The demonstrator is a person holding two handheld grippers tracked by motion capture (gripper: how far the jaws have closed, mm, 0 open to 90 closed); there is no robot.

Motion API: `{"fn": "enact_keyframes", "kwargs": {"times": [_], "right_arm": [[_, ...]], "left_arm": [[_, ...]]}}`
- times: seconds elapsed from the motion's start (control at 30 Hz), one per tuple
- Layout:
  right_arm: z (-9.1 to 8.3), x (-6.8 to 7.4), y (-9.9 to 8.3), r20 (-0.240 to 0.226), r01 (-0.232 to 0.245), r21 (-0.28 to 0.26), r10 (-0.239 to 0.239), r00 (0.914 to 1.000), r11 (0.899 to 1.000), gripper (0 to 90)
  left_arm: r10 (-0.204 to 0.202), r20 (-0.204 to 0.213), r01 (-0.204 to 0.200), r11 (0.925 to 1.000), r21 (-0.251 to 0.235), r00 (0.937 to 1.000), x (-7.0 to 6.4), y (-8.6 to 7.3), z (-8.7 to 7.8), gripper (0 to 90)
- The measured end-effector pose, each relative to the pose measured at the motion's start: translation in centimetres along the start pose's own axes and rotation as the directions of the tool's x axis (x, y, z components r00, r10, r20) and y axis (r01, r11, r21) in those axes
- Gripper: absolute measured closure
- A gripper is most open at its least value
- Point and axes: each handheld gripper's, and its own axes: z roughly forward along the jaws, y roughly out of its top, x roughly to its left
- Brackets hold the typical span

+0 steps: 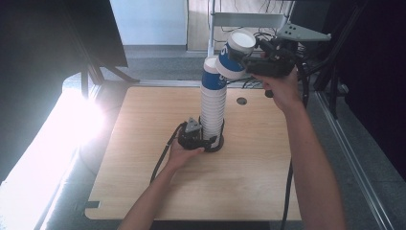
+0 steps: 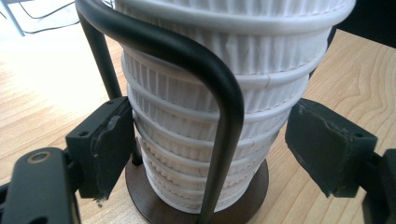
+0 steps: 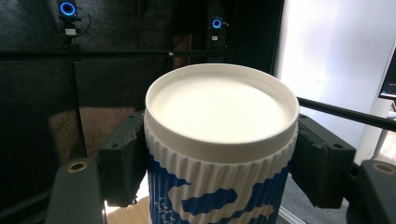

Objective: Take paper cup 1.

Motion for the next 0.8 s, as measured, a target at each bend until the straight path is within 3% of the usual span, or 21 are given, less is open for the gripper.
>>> {"fn": "enact_keyframes", "kwargs": {"times": [0.33,0.8], "right_arm": [[-3.2,0.6,-0.8,-0.011,0.017,-0.020,-0.017,0.9998,1.000,27.4],[-6.8,2.3,-3.8,-0.044,0.043,0.008,-0.042,0.9981,0.999,27.4]], "left_arm": [[-0.012,0.001,0.012,0.9999,0.002,0.9999,0.1,0.1,-0.2,14.9],[0.026,-0.012,-0.026,0.9994,0.023,0.9996,-0.5,0.2,-2.2,8.4]]}}
